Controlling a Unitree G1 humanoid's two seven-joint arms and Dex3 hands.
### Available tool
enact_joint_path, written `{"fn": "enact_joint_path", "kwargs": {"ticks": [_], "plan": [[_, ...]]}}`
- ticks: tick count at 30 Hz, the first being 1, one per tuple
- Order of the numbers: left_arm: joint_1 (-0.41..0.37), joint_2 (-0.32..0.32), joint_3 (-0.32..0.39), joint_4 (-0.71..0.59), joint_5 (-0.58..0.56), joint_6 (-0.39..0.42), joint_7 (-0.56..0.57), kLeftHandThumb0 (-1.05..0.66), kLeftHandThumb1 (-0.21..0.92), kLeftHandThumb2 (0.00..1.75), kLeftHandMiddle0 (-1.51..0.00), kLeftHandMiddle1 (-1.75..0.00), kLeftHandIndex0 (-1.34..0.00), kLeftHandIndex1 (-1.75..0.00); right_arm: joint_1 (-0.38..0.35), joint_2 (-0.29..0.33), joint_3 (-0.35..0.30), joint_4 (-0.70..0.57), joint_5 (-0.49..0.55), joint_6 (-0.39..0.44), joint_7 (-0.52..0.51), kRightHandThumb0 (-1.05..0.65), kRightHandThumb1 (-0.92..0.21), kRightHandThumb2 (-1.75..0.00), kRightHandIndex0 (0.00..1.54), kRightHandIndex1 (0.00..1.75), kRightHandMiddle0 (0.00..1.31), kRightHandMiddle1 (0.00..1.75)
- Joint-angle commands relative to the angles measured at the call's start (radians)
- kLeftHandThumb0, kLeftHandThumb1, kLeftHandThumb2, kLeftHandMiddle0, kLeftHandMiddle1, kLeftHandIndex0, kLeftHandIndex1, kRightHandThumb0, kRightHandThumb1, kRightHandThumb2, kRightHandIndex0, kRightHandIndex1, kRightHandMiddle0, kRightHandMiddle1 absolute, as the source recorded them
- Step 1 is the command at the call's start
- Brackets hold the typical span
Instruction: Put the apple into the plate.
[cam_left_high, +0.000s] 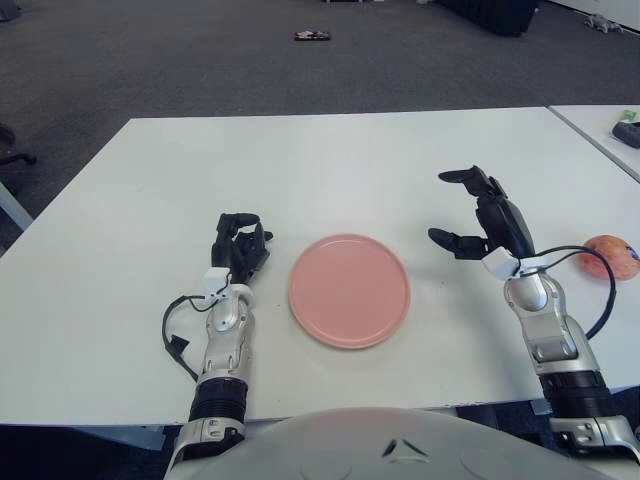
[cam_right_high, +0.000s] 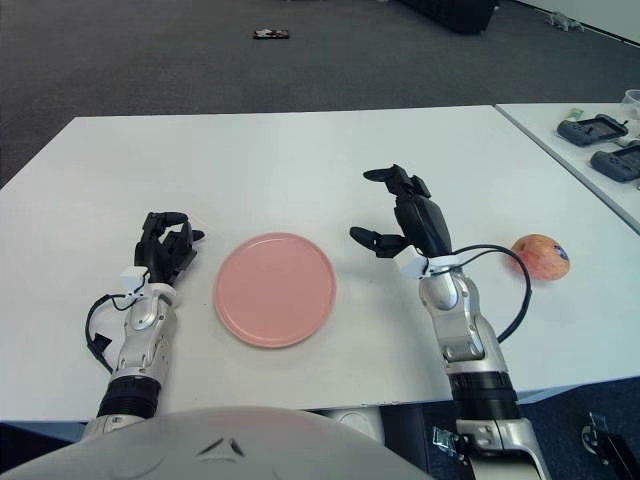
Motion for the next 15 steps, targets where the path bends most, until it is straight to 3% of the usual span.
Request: {"fn": "enact_joint_path", "kwargs": {"ticks": [1,11,15], "plan": [[0.026,0.000,0.004,0.044,0.003,0.036,0.014,-0.36,0.80,0.70,-0.56,-1.38,-0.27,-1.75,0.022,-0.002,-0.014,-0.102,-0.044,0.089,0.024,-0.78,-0.54,-0.78,0.00,0.07,0.00,0.41],[0.027,0.005,-0.002,0.039,0.011,0.040,0.013,-0.36,0.80,0.70,-0.54,-1.38,-0.26,-1.75,0.036,0.032,0.003,-0.264,-0.179,0.407,0.115,-0.70,-0.42,-0.81,0.00,0.00,0.00,0.12],[0.026,0.008,-0.005,0.040,0.011,0.042,0.009,-0.36,0.81,0.69,-0.53,-1.38,-0.26,-1.75,0.036,0.033,0.004,-0.305,-0.217,0.496,0.154,-0.65,-0.39,-0.82,0.00,0.00,0.00,0.03]]}}
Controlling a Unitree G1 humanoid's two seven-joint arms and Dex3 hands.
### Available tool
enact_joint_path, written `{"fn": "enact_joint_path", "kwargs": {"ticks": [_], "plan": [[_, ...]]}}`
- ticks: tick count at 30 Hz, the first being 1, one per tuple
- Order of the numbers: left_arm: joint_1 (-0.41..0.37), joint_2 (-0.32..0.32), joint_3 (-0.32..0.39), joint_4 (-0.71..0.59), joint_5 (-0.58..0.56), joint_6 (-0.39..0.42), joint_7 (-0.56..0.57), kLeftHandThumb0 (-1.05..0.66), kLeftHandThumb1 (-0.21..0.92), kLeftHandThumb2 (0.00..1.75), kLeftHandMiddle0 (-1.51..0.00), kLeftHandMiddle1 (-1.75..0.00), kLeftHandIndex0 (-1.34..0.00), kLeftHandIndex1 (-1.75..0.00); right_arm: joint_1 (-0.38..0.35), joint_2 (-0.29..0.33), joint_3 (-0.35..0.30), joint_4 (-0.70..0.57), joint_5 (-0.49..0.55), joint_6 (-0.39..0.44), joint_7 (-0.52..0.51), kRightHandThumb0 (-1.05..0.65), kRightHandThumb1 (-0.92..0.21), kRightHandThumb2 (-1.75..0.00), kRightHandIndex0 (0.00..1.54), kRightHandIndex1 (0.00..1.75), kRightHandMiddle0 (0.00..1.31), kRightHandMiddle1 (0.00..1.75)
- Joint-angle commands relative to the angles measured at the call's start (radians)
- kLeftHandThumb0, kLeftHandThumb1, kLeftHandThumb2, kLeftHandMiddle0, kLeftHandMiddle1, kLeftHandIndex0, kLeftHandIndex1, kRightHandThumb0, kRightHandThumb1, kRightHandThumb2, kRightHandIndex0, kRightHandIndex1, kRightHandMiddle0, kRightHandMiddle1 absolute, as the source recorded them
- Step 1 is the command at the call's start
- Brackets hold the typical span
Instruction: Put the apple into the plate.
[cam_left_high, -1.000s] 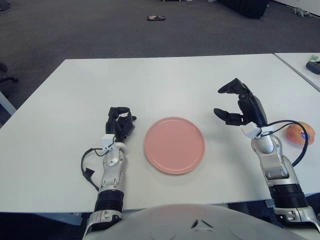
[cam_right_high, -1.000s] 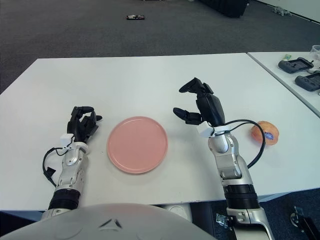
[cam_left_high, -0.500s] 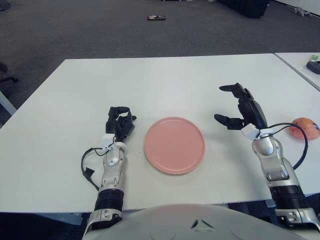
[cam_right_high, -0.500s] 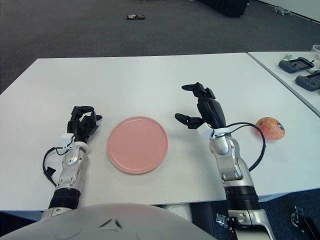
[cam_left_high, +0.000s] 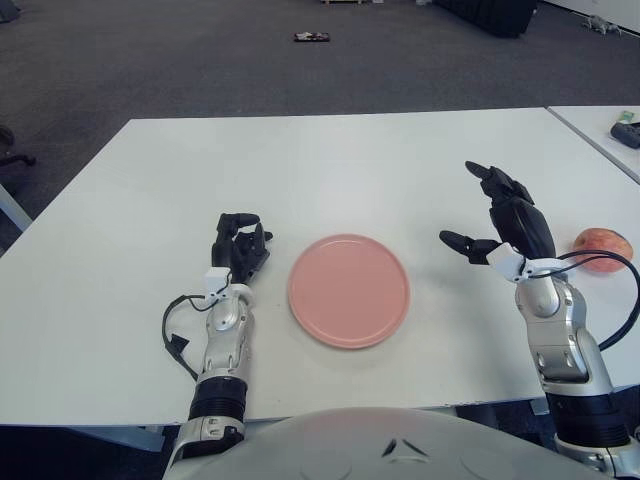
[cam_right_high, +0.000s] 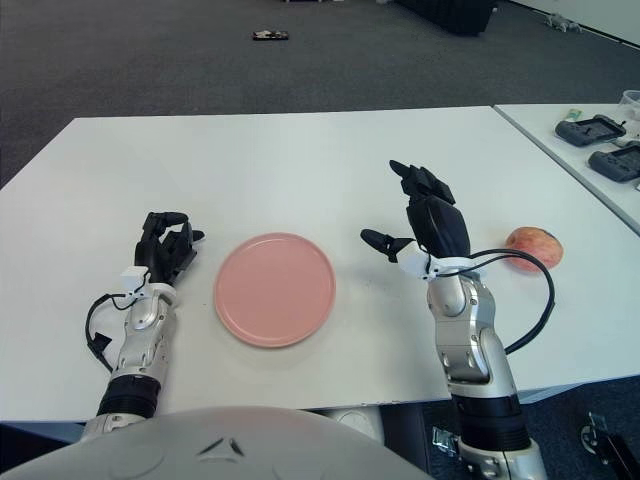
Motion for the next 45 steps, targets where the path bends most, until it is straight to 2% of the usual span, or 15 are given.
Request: {"fn": "enact_joint_path", "kwargs": {"ticks": [1,8,13,19,24,26,27,29,30,33,45], "plan": [[0.028,0.002,-0.003,0.038,0.003,0.047,0.003,-0.36,0.81,0.69,-0.53,-1.38,-0.26,-1.75,0.000,-0.001,-0.005,-0.046,-0.045,0.091,0.042,-0.65,-0.39,-0.82,0.00,0.00,0.00,0.02],[0.025,0.013,-0.006,0.053,0.005,0.025,-0.005,-0.36,0.81,0.69,-0.54,-1.38,-0.26,-1.75,-0.028,0.008,0.009,-0.071,-0.177,0.276,0.081,-0.61,-0.37,-0.84,0.00,0.00,0.00,0.00],[0.023,0.014,-0.006,0.067,0.007,0.003,-0.003,-0.36,0.79,0.71,-0.56,-1.41,-0.27,-1.75,-0.048,0.015,0.018,-0.074,-0.244,0.365,0.101,-0.69,-0.40,-0.79,0.00,0.00,0.00,0.00],[0.027,0.015,-0.004,0.067,0.003,-0.009,-0.003,-0.37,0.78,0.73,-0.56,-1.39,-0.28,-1.75,-0.065,-0.008,-0.022,-0.049,-0.269,0.439,0.112,-0.85,-0.54,-0.58,0.00,0.00,0.00,0.00],[0.029,0.013,-0.004,0.064,0.000,-0.003,-0.003,-0.37,0.77,0.74,-0.56,-1.38,-0.28,-1.75,-0.074,-0.020,-0.053,-0.017,-0.249,0.451,0.094,-0.94,-0.63,-0.47,0.00,0.00,0.00,0.00],[0.029,0.013,-0.004,0.062,0.001,0.002,0.001,-0.37,0.77,0.74,-0.56,-1.38,-0.28,-1.75,-0.045,-0.042,-0.105,-0.065,-0.240,0.458,0.114,-0.96,-0.64,-0.45,0.00,0.00,0.00,0.00],[0.029,0.013,-0.003,0.061,0.003,0.004,0.003,-0.37,0.77,0.74,-0.56,-1.38,-0.28,-1.75,-0.036,-0.059,-0.139,-0.046,-0.221,0.441,0.099,-0.96,-0.64,-0.44,0.00,0.00,0.00,0.00],[0.028,0.012,-0.002,0.058,0.004,0.010,0.008,-0.37,0.77,0.74,-0.56,-1.38,-0.28,-1.75,-0.056,-0.083,-0.172,0.082,-0.191,0.389,0.020,-0.98,-0.66,-0.41,0.00,0.00,0.00,0.00],[0.028,0.012,-0.002,0.058,0.005,0.012,0.010,-0.37,0.77,0.74,-0.55,-1.38,-0.28,-1.75,-0.095,-0.105,-0.180,0.195,-0.173,0.353,-0.028,-0.99,-0.67,-0.39,0.00,0.00,0.00,0.00],[0.027,0.012,-0.003,0.059,0.009,0.011,0.012,-0.37,0.78,0.73,-0.55,-1.38,-0.28,-1.75,-0.181,-0.142,-0.174,0.393,-0.146,0.299,-0.106,-1.03,-0.72,-0.32,0.00,0.00,0.00,0.00],[0.027,0.009,-0.004,0.043,0.014,0.028,0.014,-0.37,0.78,0.73,-0.56,-1.40,-0.28,-1.75,-0.298,-0.155,-0.144,0.542,-0.102,0.338,-0.178,-1.05,-0.80,-0.23,0.00,0.00,0.00,0.00]]}}
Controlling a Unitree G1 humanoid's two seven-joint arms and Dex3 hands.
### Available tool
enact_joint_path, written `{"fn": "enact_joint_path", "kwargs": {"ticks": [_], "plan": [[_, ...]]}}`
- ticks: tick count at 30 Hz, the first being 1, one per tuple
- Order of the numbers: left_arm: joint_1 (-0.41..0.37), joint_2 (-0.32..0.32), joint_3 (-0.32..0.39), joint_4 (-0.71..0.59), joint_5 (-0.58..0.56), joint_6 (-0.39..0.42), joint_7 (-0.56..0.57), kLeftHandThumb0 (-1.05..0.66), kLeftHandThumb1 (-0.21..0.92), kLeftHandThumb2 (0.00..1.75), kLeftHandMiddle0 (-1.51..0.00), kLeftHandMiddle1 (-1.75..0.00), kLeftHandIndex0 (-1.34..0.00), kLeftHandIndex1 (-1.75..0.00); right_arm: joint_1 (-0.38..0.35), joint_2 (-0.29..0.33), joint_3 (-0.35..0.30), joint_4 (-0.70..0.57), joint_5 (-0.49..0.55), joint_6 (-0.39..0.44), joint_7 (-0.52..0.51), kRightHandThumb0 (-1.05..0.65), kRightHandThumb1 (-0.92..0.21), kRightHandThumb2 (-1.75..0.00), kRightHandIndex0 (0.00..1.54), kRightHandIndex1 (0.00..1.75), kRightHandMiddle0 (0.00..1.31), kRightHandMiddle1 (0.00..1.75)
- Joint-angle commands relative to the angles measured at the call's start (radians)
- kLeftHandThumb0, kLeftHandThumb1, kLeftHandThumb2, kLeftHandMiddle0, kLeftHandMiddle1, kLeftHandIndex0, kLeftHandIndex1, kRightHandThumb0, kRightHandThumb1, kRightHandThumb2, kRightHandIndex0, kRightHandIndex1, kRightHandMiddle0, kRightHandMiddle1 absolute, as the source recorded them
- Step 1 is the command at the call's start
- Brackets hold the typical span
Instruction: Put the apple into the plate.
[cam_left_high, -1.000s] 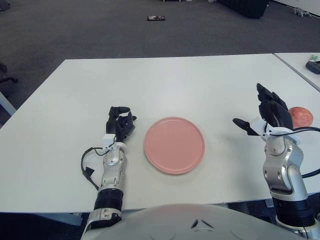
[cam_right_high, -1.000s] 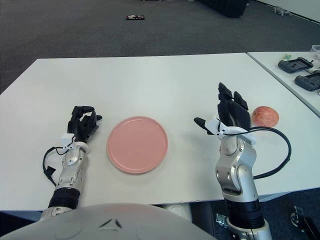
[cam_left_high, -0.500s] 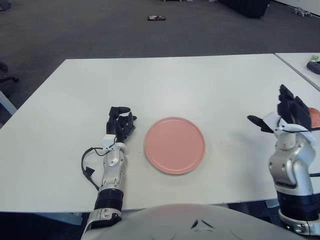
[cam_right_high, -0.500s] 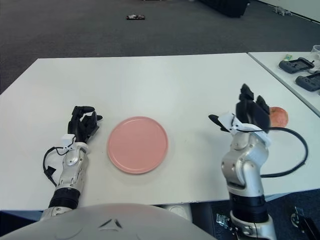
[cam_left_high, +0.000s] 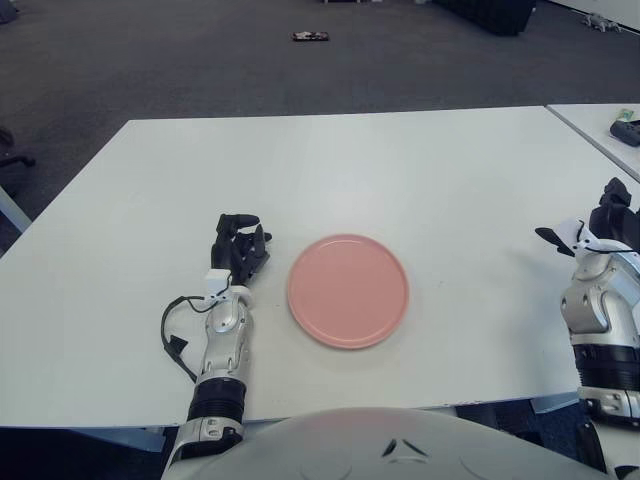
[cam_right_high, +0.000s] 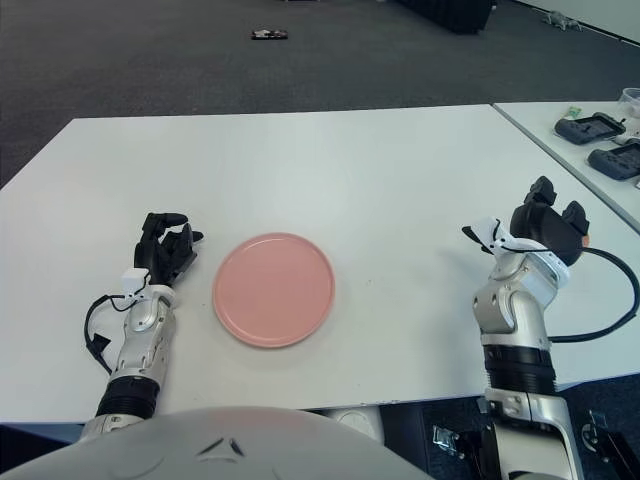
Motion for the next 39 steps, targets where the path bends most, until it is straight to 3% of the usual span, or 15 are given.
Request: {"fn": "enact_joint_path", "kwargs": {"ticks": [1,8,26,39], "plan": [[0.025,-0.004,0.004,0.030,-0.008,0.058,0.009,-0.37,0.78,0.73,-0.57,-1.40,-0.28,-1.75,-0.062,-0.026,0.010,0.049,0.026,-0.006,-0.024,-1.05,-0.80,-0.23,0.00,0.00,0.00,0.00],[0.024,0.001,0.006,0.040,-0.008,0.033,-0.001,-0.37,0.78,0.73,-0.56,-1.39,-0.28,-1.75,-0.159,-0.060,0.021,0.184,0.067,-0.004,-0.035,-1.05,-0.81,-0.22,0.00,0.00,0.00,0.00],[0.013,0.026,0.011,0.070,-0.008,0.028,-0.011,-0.37,0.76,0.76,-0.55,-1.41,-0.29,-1.75,-0.302,-0.147,0.066,0.406,0.144,0.042,-0.031,-1.05,-0.85,-0.19,0.00,0.00,0.00,0.00],[-0.003,0.029,0.023,0.124,-0.032,-0.039,-0.035,-0.37,0.76,0.76,-0.55,-1.45,-0.29,-1.75,-0.347,-0.217,0.103,0.516,0.175,0.049,-0.033,-1.05,-0.86,-0.17,0.00,0.00,0.00,0.00]]}}
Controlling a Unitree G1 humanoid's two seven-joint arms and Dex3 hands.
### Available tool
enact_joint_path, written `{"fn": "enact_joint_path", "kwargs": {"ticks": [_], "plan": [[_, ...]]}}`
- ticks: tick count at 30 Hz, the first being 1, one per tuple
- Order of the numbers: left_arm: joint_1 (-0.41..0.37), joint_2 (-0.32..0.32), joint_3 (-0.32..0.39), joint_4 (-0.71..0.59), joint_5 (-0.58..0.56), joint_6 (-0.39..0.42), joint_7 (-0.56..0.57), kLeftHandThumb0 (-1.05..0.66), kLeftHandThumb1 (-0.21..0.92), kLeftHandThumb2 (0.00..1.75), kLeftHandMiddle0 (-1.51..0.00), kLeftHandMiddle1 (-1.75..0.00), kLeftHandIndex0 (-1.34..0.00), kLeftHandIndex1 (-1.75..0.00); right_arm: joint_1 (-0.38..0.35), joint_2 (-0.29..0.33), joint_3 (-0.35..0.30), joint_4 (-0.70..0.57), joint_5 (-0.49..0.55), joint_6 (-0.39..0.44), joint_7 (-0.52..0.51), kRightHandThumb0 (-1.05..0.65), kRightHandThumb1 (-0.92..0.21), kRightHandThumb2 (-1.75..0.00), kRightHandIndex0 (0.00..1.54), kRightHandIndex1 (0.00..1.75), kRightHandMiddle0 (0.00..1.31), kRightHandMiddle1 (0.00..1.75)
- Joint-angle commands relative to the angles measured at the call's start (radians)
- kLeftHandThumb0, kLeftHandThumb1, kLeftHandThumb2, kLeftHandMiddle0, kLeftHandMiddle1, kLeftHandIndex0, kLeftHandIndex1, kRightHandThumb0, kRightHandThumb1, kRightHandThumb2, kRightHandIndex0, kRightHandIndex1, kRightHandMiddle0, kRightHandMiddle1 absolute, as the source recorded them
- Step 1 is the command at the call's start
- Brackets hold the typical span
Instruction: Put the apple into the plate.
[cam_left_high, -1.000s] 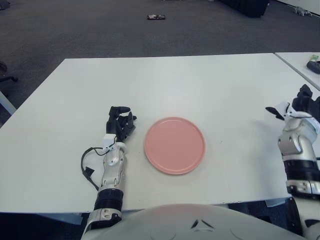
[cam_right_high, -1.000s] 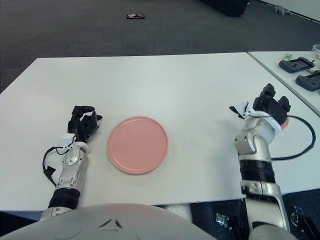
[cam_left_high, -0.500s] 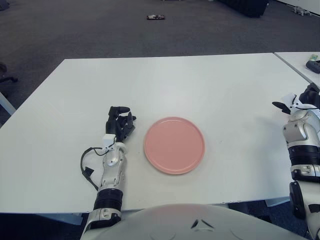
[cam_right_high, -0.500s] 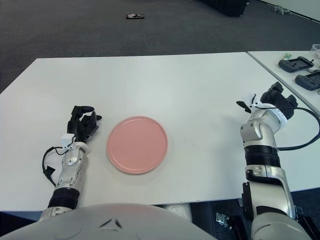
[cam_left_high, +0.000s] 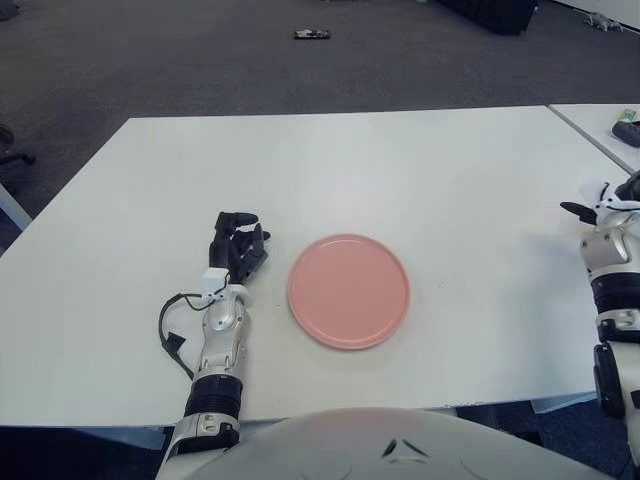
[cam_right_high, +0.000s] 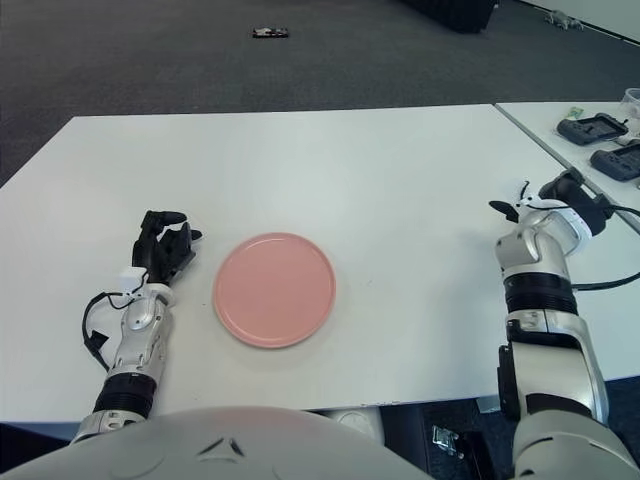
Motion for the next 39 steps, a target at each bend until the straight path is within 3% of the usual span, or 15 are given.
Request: {"fn": "enact_joint_path", "kwargs": {"ticks": [1,14,27,33,39], "plan": [[0.018,0.005,0.010,0.059,-0.015,0.023,-0.014,-0.37,0.75,0.76,-0.55,-1.46,-0.29,-1.75,-0.026,-0.033,0.014,0.036,0.016,0.008,0.001,-1.05,-0.86,-0.17,0.00,0.00,0.00,0.00],[0.005,0.011,0.019,0.094,-0.032,0.000,-0.021,-0.37,0.76,0.75,-0.55,-1.45,-0.29,-1.75,-0.044,-0.076,0.049,0.135,0.047,0.013,0.011,-1.05,-0.89,-0.16,0.00,0.00,0.00,0.00],[0.005,0.018,0.021,0.106,-0.027,-0.021,-0.033,-0.37,0.74,0.78,-0.56,-1.50,-0.30,-1.75,-0.056,-0.084,0.075,0.321,0.097,-0.044,-0.021,-1.05,-0.91,-0.15,0.00,0.00,0.00,0.00],[0.008,0.019,0.021,0.099,-0.019,-0.010,-0.025,-0.37,0.75,0.77,-0.57,-1.52,-0.30,-1.75,-0.071,-0.087,0.078,0.413,0.134,-0.106,-0.032,-1.05,-0.92,-0.15,0.00,0.00,0.00,0.00],[0.010,0.014,0.025,0.097,-0.024,-0.017,-0.024,-0.37,0.75,0.77,-0.56,-1.49,-0.29,-1.75,-0.098,-0.081,0.069,0.544,0.183,-0.219,-0.071,-1.05,-0.92,-0.16,0.00,0.00,0.00,0.00]]}}
